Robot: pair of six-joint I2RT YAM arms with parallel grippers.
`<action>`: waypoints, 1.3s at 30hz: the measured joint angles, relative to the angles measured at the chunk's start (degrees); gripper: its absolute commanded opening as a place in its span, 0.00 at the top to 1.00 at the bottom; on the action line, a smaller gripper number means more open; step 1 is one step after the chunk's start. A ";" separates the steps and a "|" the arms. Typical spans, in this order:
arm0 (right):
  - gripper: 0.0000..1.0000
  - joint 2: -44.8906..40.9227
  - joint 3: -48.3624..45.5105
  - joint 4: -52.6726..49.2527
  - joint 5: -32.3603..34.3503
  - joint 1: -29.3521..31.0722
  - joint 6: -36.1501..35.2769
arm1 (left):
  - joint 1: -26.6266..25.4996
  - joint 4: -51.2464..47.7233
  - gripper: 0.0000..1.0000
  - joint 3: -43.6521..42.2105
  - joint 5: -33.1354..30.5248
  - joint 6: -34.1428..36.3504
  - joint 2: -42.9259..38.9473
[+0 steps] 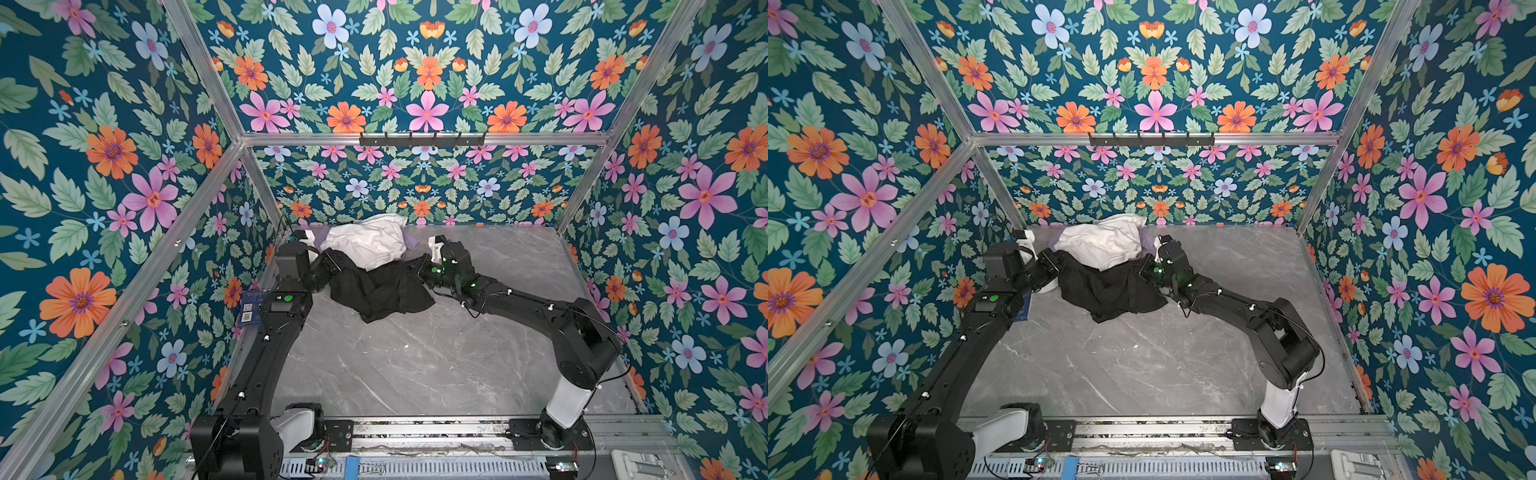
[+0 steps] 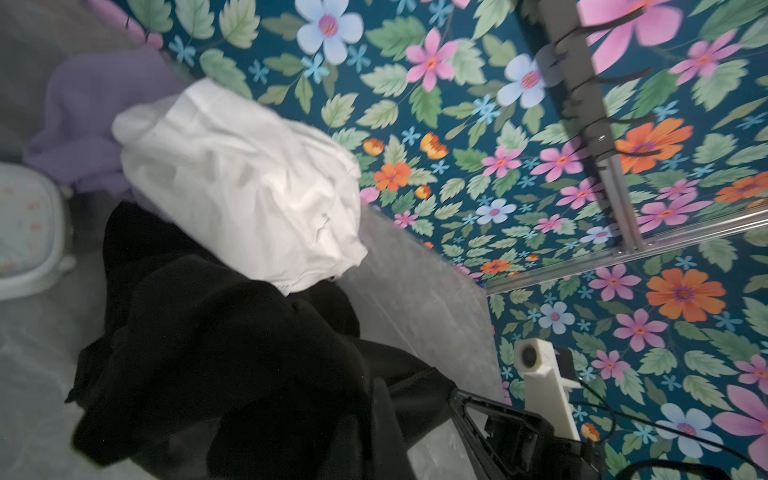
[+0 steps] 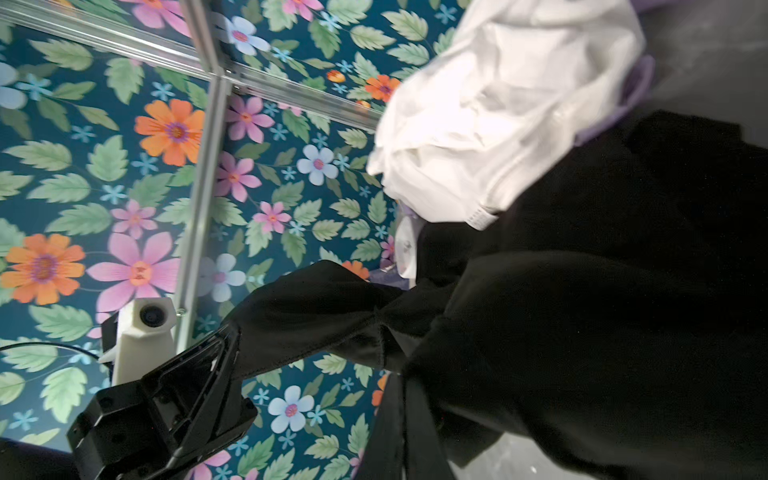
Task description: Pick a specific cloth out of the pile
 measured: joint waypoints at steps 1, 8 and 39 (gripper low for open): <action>1.00 0.26 -0.92 -0.02 -0.02 0.00 0.00 | -0.13 0.00 0.99 -1.25 0.11 -0.04 -0.22; 1.00 0.98 -6.01 -0.11 -0.33 0.00 -1.05 | -1.90 0.35 0.93 -6.19 0.46 -0.63 -0.48; 0.01 10.73 17.46 -31.19 5.73 0.44 -30.69 | -4.02 -1.20 0.06 -7.96 -5.57 6.21 5.64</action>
